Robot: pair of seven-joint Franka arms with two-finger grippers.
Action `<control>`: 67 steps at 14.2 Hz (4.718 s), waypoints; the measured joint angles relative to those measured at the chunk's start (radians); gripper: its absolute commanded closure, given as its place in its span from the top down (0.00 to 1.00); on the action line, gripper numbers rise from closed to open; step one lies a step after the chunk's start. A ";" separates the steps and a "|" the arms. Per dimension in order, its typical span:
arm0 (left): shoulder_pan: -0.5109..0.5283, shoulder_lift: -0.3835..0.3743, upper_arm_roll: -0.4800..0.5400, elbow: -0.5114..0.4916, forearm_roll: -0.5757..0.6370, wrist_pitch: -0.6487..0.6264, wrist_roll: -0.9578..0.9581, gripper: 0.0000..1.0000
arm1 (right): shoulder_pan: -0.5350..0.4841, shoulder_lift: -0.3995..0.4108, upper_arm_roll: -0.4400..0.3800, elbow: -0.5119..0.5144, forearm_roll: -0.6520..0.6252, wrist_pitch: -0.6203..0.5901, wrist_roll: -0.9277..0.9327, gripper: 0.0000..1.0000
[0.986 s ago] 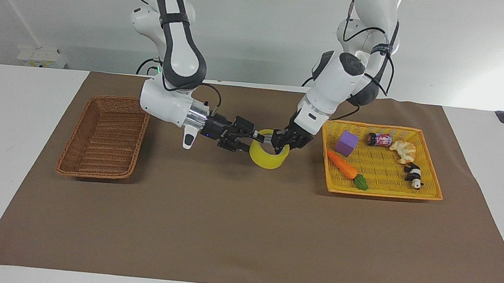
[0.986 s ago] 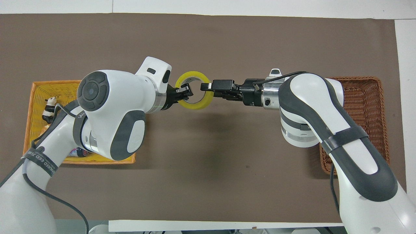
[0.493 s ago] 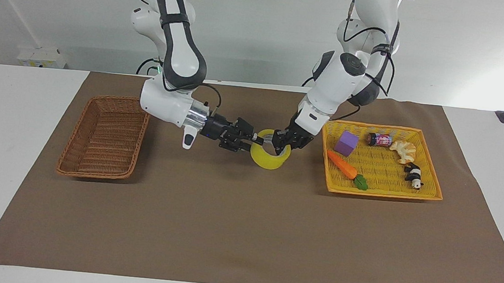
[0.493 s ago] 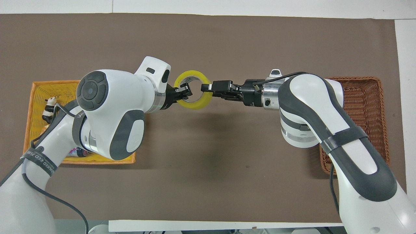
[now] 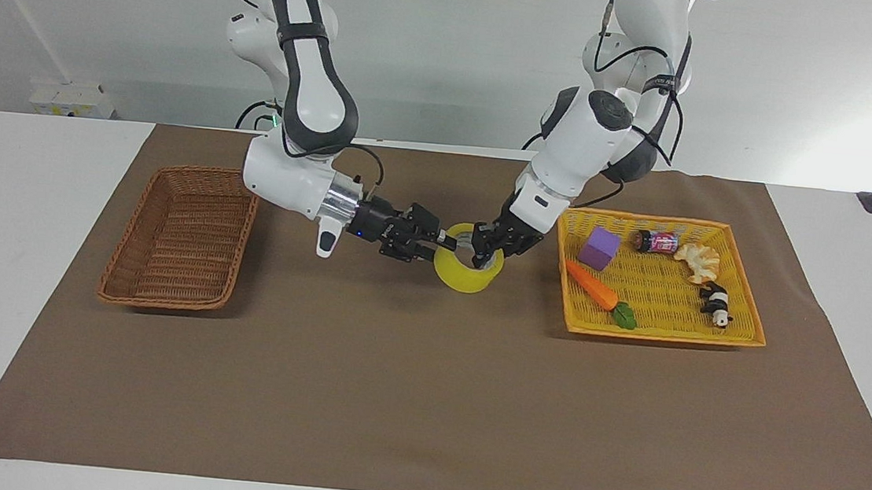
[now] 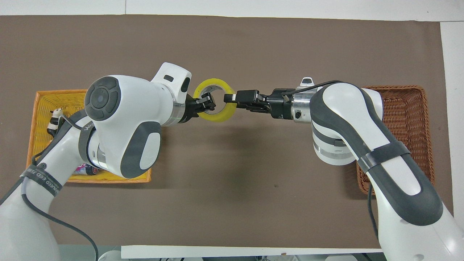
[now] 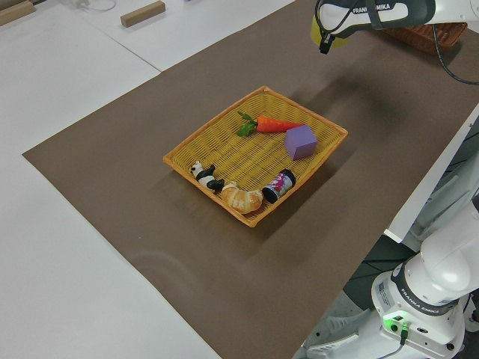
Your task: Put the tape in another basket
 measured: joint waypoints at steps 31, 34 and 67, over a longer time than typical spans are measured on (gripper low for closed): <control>0.585 -0.225 0.009 0.210 0.292 -0.714 0.623 0.99 | -1.004 0.064 -0.011 0.010 -0.831 -0.650 -0.437 0.00; 0.585 -0.236 0.008 0.226 0.297 -0.731 0.623 0.99 | -0.995 0.065 -0.011 0.008 -0.854 -0.630 -0.469 0.00; 0.588 -0.256 -0.002 0.227 0.355 -0.743 0.624 0.99 | -0.531 -0.243 0.034 0.406 -1.571 -0.805 0.343 1.00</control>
